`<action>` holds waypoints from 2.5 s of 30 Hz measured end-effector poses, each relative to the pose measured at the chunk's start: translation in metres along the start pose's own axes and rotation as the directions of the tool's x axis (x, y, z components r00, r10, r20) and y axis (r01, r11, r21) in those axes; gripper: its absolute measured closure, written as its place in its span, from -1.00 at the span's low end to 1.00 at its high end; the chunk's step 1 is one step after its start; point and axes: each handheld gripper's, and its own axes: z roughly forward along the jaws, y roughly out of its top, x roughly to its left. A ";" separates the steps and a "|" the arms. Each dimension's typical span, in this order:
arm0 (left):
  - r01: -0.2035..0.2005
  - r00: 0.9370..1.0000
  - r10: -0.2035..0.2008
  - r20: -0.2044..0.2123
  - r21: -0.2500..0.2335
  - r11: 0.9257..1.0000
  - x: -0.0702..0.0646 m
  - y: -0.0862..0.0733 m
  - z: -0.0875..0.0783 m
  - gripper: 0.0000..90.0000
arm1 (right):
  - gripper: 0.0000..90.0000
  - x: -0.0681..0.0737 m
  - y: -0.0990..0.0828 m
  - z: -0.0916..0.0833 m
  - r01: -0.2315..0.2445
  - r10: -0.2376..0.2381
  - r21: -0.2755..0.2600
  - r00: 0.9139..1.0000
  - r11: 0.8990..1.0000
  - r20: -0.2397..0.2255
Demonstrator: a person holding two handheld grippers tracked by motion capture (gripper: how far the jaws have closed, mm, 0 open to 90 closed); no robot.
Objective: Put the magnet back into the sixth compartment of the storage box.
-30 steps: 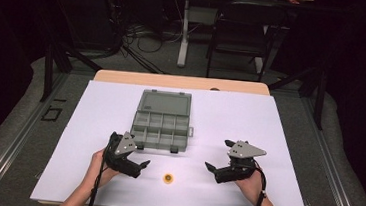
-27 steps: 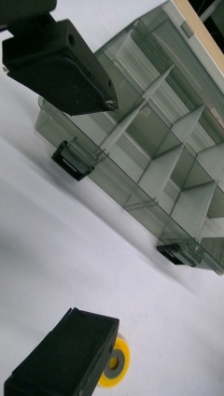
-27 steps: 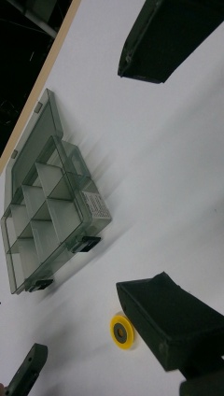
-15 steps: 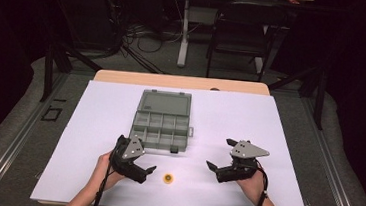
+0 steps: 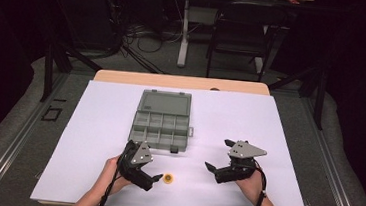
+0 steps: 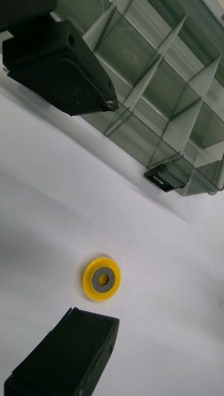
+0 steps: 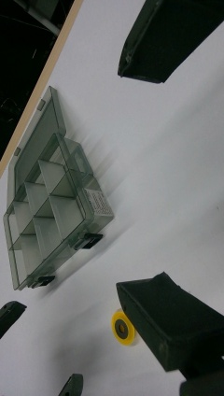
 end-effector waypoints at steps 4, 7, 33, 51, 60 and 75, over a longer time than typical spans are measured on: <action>-0.002 1.000 0.002 0.012 0.009 1.000 -0.003 0.001 0.002 -0.98 | -1.00 0.000 -0.001 0.001 0.001 -0.001 0.007 1.000 1.000 -0.001; -0.007 1.000 0.007 0.022 0.015 1.000 -0.004 0.002 0.003 -0.99 | -1.00 0.001 -0.001 0.001 0.001 -0.001 0.007 1.000 1.000 0.000; -0.041 0.993 0.030 0.117 0.092 0.995 -0.019 0.010 0.027 -0.96 | -1.00 0.002 -0.002 0.005 0.009 -0.008 0.029 1.000 1.000 -0.022; -0.048 0.989 0.030 0.148 0.119 0.992 -0.022 0.009 0.031 -0.28 | -1.00 0.003 -0.002 0.006 0.015 -0.014 0.040 0.999 0.999 -0.028; -0.053 0.982 0.030 0.186 0.122 0.991 -0.023 0.007 0.034 0.12 | -1.00 0.004 -0.003 0.007 0.020 -0.018 0.048 0.999 0.999 -0.030; -0.029 0.978 0.003 0.210 0.123 0.992 -0.019 0.005 0.038 0.36 | -1.00 0.004 -0.003 0.009 0.032 -0.029 0.061 0.999 0.998 -0.039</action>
